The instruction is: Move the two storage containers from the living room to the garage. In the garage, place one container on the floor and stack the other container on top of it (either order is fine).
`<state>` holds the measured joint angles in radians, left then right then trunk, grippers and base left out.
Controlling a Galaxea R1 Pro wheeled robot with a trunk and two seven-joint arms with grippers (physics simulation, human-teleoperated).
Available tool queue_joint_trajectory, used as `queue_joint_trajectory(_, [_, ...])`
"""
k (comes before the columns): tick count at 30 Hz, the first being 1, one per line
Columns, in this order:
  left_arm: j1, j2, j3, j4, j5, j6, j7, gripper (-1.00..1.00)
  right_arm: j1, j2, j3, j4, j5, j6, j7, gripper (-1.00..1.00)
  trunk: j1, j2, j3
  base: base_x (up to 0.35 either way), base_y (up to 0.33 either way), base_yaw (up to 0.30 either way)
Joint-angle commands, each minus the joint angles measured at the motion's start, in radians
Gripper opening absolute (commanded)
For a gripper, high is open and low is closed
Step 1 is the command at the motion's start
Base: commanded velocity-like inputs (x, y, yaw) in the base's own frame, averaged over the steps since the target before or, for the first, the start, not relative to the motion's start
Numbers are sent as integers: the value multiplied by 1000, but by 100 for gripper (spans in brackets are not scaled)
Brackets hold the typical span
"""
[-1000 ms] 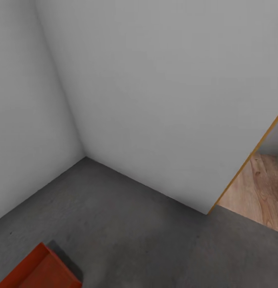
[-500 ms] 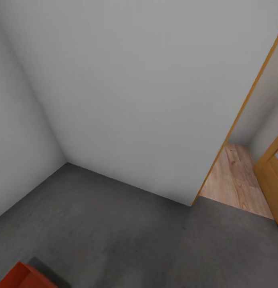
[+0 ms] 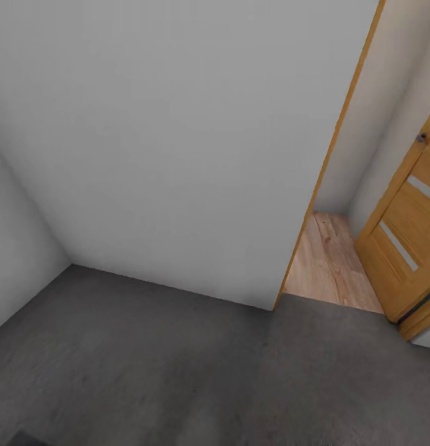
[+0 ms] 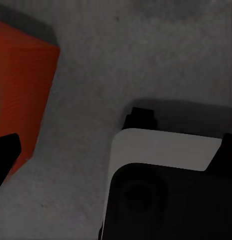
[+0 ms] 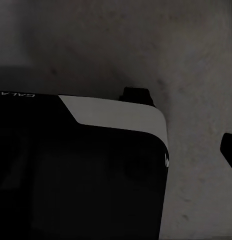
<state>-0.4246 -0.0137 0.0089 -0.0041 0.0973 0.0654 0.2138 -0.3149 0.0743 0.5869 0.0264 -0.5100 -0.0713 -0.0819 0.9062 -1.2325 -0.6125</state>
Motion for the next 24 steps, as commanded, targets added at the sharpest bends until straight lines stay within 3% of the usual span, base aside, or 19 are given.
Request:
queue_joint_trajectory(1, [0,0,0,-1,10,2,3,100,-1,1,8,2,-9,-4,-1,100,0,0,-1,0,0,-298])
queue_joint_trajectory(24, [0,0,0,-1,10,2,3,100,-1,1,8,3,-9,-5,-1,100,0,0,-1,0,0,-298])
